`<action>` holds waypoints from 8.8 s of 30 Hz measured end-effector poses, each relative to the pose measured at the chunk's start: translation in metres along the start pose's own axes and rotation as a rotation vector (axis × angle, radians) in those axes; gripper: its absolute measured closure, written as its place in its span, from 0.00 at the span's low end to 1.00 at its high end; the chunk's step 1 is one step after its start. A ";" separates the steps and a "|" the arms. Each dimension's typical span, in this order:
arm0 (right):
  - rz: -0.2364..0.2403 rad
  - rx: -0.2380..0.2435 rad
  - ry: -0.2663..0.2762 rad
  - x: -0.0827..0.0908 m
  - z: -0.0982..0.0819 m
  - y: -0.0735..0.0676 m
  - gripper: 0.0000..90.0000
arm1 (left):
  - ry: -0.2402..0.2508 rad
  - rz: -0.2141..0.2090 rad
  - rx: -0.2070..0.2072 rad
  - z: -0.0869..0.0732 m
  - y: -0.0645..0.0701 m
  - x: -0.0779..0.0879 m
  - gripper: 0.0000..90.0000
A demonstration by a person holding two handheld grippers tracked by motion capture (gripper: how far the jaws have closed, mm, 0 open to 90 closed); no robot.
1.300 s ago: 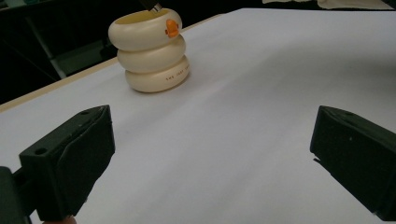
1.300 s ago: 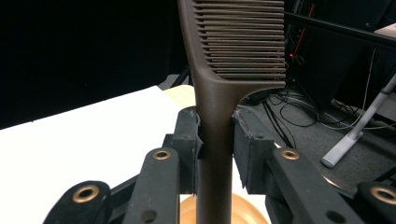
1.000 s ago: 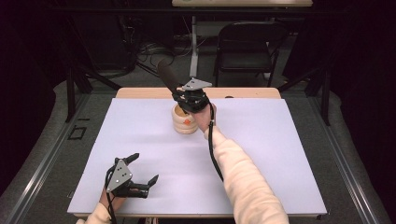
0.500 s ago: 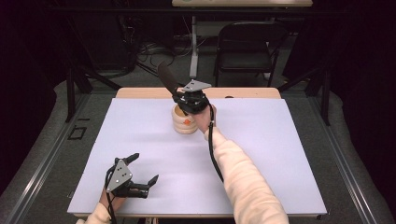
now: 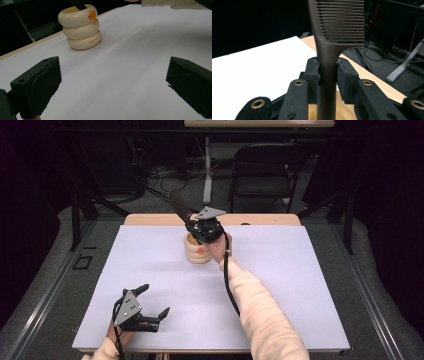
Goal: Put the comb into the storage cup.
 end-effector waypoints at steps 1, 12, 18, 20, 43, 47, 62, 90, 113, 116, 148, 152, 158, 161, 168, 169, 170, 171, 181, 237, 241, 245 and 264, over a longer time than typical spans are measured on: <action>-0.001 0.001 0.000 0.000 -0.001 0.000 0.80 | 0.000 0.000 -0.001 0.000 0.000 0.000 0.00; -0.001 0.004 -0.023 -0.002 -0.005 0.001 0.80 | 0.000 0.001 0.000 0.000 0.000 0.000 0.00; -0.002 0.004 -0.035 -0.003 -0.007 0.001 0.80 | 0.000 0.000 0.000 0.000 0.000 0.000 0.00; -0.001 0.007 -0.037 -0.003 -0.008 0.000 0.80 | -0.001 0.000 0.000 0.000 0.000 0.000 0.00; 0.000 0.011 -0.064 -0.006 -0.013 0.001 0.80 | -0.001 0.000 0.000 0.000 0.000 0.000 0.00; -0.001 0.015 -0.068 -0.006 -0.014 0.002 0.80 | -0.001 0.000 -0.001 0.000 0.000 0.000 0.00; 0.002 0.007 -0.098 -0.009 -0.021 0.003 0.80 | -0.001 0.001 -0.001 0.000 0.000 0.000 0.00; 0.004 0.007 -0.147 -0.012 -0.029 0.005 0.80 | 0.000 0.001 -0.001 0.000 0.000 0.000 0.00; -0.017 0.053 -0.183 -0.013 -0.028 0.001 0.79 | -0.001 0.002 -0.003 0.000 0.000 0.000 0.00; -0.019 0.054 -0.190 -0.013 -0.029 0.000 0.79 | -0.001 0.002 -0.003 0.000 0.000 0.000 0.00; 0.082 0.043 -0.294 0.032 -0.016 0.013 0.15 | -0.001 0.002 -0.003 0.001 0.001 0.000 0.00; 0.104 0.059 -0.311 0.040 -0.017 0.011 0.09 | -0.002 -0.001 -0.004 0.001 0.001 0.000 0.00; 0.127 0.077 -0.320 0.055 -0.019 0.009 0.04 | -0.003 0.000 -0.004 0.001 0.001 0.000 0.00; 0.137 0.075 -0.321 0.062 -0.020 0.008 0.02 | -0.003 0.001 -0.004 0.001 0.001 0.000 0.00; 0.149 0.072 -0.304 0.079 -0.026 0.007 0.00 | -0.002 0.001 0.000 0.001 0.001 -0.001 0.00; 0.148 0.071 -0.300 0.081 -0.027 0.008 0.00 | -0.002 0.001 0.000 0.001 0.001 -0.001 0.00; 0.151 0.074 -0.297 0.083 -0.029 0.008 0.00 | -0.003 0.001 0.000 0.001 0.001 -0.001 0.00; 0.153 0.069 -0.298 0.086 -0.030 0.008 0.00 | -0.002 0.002 0.000 0.001 0.001 -0.001 0.00; 0.155 0.053 -0.293 0.107 -0.043 0.012 0.00 | -0.006 0.002 -0.001 0.000 0.001 -0.001 0.00; 0.090 0.048 -0.299 0.189 -0.106 0.017 0.00 | -0.007 -0.006 0.000 0.000 0.001 -0.001 0.00; 0.086 0.048 -0.294 0.194 -0.109 0.018 0.00 | -0.008 -0.007 -0.001 0.001 0.001 -0.001 0.00; 0.081 0.045 -0.292 0.199 -0.111 0.018 0.00 | -0.008 -0.008 -0.001 0.000 0.001 -0.001 0.00; 0.054 0.034 -0.275 0.224 -0.125 0.023 0.00 | -0.009 -0.008 0.000 0.000 0.001 -0.001 0.00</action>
Point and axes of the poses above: each handheld gripper's, and its own axes: x roughly backward along the jaws, z roughly out of its top, y roughly to its right, the point moved 3 cm from there along -x, roughly forward along the jaws, and after that the axes turned 13 degrees about -z, right-handed, at the moved point
